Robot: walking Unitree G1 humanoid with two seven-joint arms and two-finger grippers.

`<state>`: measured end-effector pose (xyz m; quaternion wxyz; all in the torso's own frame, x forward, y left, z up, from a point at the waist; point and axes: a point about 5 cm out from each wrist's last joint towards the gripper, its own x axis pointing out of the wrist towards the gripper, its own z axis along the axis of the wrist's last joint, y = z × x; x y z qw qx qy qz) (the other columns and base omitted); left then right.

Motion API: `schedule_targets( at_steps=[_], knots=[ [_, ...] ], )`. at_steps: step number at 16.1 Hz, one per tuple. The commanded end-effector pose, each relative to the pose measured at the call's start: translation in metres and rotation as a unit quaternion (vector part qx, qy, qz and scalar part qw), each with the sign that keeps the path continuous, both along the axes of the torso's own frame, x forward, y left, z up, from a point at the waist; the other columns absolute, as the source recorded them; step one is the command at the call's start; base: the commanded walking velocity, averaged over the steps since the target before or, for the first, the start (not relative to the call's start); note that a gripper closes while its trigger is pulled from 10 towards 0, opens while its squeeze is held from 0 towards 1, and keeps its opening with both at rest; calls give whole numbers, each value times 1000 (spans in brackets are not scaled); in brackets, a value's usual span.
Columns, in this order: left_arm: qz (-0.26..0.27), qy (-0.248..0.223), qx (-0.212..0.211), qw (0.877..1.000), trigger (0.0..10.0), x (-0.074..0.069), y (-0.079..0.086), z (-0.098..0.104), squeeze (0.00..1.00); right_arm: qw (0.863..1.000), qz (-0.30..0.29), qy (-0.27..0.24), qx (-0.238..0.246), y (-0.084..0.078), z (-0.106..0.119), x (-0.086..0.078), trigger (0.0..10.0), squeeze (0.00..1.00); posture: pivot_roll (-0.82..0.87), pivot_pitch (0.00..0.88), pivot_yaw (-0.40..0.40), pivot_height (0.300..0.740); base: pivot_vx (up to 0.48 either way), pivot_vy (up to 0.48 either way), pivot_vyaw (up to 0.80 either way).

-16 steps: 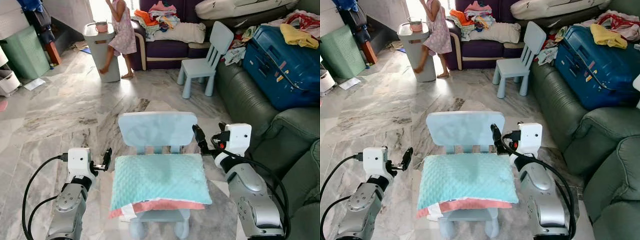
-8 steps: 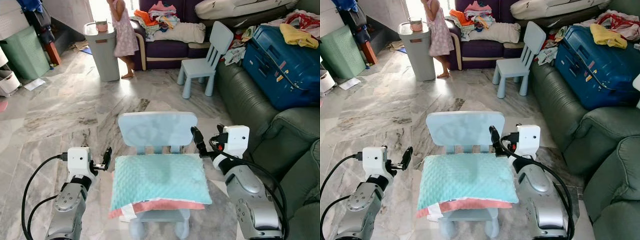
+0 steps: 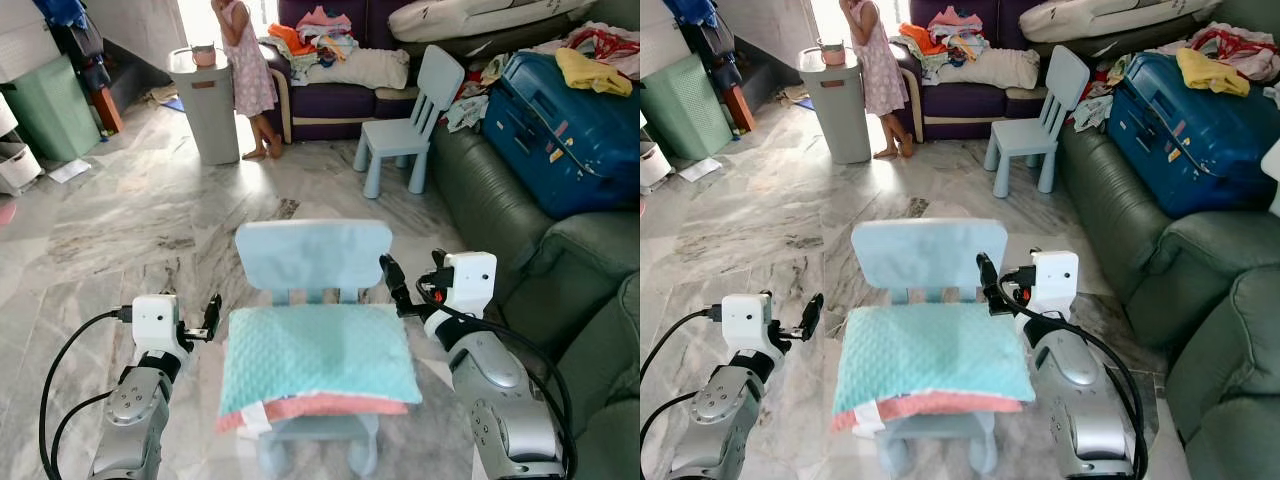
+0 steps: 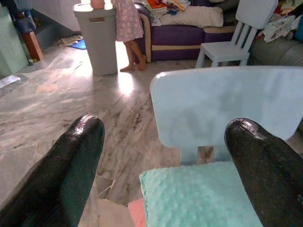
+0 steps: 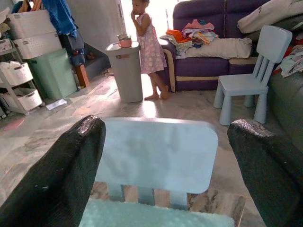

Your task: Move the pillow to the sofa

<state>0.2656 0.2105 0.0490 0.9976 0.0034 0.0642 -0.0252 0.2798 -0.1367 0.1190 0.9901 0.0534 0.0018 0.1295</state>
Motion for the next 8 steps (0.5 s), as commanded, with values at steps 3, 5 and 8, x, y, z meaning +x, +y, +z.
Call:
schedule_targets(
  at_steps=[3,5,8],
  knots=[
    [-3,9,9,1000,10000,-2,1,-2,0,1000,5,-7,-2,2,5,0,10000,0,-127,16,42,613,0,0,0],
    [-3,9,10,1000,10000,-2,1,-1,0,1000,6,-7,-3,2,5,0,10000,0,-126,18,40,594,0,0,0],
    [5,7,19,1000,10000,-3,3,-1,0,1000,8,-4,-5,2,3,1,10000,0,-122,19,37,555,0,0,0]
  ],
)
